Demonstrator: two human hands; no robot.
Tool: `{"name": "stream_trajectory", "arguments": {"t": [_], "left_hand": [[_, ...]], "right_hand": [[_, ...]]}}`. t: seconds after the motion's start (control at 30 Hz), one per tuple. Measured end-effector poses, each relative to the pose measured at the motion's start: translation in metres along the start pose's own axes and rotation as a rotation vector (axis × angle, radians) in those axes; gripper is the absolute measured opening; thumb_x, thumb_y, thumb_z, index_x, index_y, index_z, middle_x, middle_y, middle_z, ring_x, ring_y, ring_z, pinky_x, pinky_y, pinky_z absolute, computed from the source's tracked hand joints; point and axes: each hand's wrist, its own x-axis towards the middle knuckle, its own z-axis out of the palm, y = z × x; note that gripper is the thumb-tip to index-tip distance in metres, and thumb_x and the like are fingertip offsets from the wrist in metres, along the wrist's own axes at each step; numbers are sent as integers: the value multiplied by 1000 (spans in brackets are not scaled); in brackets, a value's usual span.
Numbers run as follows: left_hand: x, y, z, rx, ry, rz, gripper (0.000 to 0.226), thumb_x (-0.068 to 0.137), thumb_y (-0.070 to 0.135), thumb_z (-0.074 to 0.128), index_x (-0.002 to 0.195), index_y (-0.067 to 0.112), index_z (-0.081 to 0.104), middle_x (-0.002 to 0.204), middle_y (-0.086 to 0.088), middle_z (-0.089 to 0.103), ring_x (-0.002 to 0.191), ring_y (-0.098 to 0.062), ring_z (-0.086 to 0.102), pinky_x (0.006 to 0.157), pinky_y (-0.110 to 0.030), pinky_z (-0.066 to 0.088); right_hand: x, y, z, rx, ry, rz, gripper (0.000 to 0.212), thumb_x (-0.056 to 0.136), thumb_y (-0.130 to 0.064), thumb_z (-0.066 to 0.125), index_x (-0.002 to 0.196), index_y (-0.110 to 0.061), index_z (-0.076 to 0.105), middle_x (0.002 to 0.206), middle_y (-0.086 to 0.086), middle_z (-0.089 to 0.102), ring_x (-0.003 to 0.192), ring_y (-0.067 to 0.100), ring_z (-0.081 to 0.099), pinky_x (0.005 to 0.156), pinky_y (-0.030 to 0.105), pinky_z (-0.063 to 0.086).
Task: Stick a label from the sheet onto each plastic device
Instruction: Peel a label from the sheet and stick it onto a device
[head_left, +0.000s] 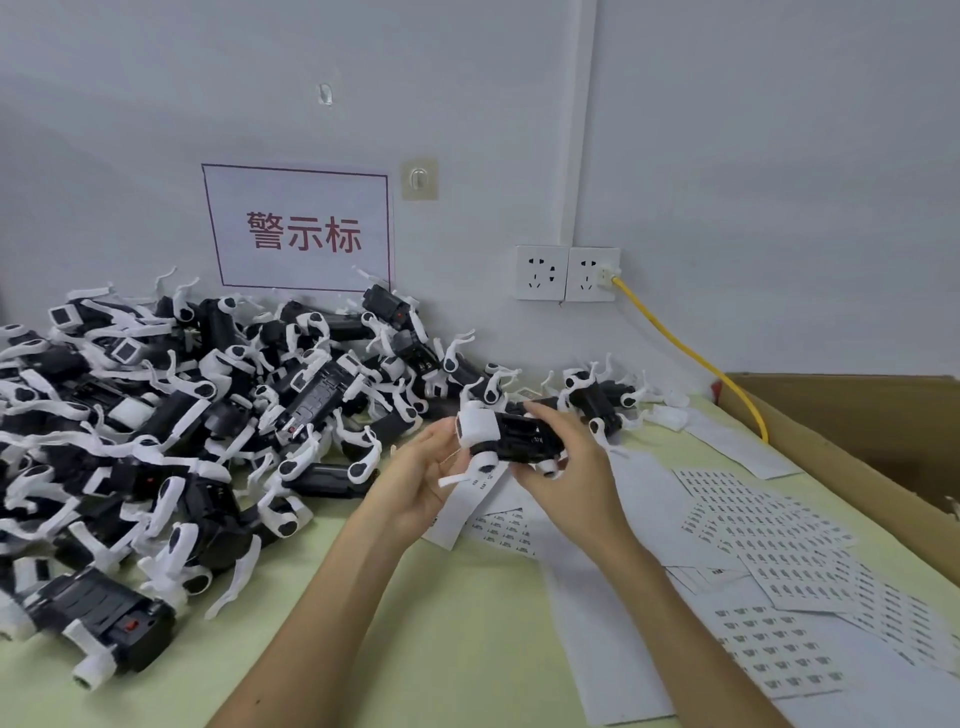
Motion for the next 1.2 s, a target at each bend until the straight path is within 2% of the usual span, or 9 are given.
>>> {"name": "stream_trajectory", "arguments": {"t": [0.07,0.17,0.3,0.43,0.6,0.7,0.83,1.03,1.2], "left_hand": [[1,-1,-1,-95,0,-20,47,82,21,67,125,1,63,113,-11,68,88,-16,68,85,-27,59],[3,-1,0,-120,-34,-26,15,97,19,60,105,8,67,93,-5,72,82,-17,71,76,-30,61],[1,-8,7,44,-11,-26,19,107,15,41,114,12,58,96,-4,76,80,-18,72,76,-31,55],[-3,-18,14,344,-126,-85,36,93,28,66,127,16,65,117,2,76,93,-16,70,81,-26,55],[-5,-25,21,364,-146,8,40,84,48,76,116,24,73,114,5,74,100,-12,69,87,-30,53],[-3,-29,18,310,-50,65,33,85,43,79,103,17,75,104,-4,76,96,-16,70,92,-36,51],[-4,-29,18,320,-17,118,18,92,31,71,80,20,79,90,-6,72,77,-15,69,71,-26,54],[-8,-32,22,435,-52,93,50,93,42,70,117,-2,67,93,-11,68,91,-27,62,76,-35,49],[-8,-32,21,477,-130,67,43,91,48,71,110,9,72,90,-8,70,78,-20,65,62,-23,49]], "right_hand": [[-1,0,0,-2,-4,28,59,77,-9,83,129,-24,62,115,-24,57,106,-9,56,87,13,45],[-1,0,0,48,24,81,48,77,-17,83,121,-28,66,111,-19,62,100,-7,57,78,9,42],[0,-6,-3,108,115,148,33,80,-28,82,94,-49,60,94,-39,63,91,-19,53,72,1,38],[-1,-7,-2,158,135,169,33,83,-31,80,82,-49,53,82,-57,51,83,-32,47,70,-5,34],[-2,-3,5,104,-7,144,21,84,-41,76,95,-45,59,97,-22,64,93,-9,57,75,7,42],[-4,-1,10,86,-111,123,38,86,-47,72,120,-32,62,114,-11,61,110,3,55,91,22,44],[-1,-5,6,221,-70,197,13,94,-34,68,107,-35,68,113,-7,64,104,2,59,90,21,45],[3,-6,-2,447,-112,335,13,87,-16,75,100,-18,74,88,-8,75,84,4,69,69,16,51],[1,-8,-1,493,-63,392,12,88,-25,74,94,-14,71,84,-2,70,78,7,66,63,21,51]]}}
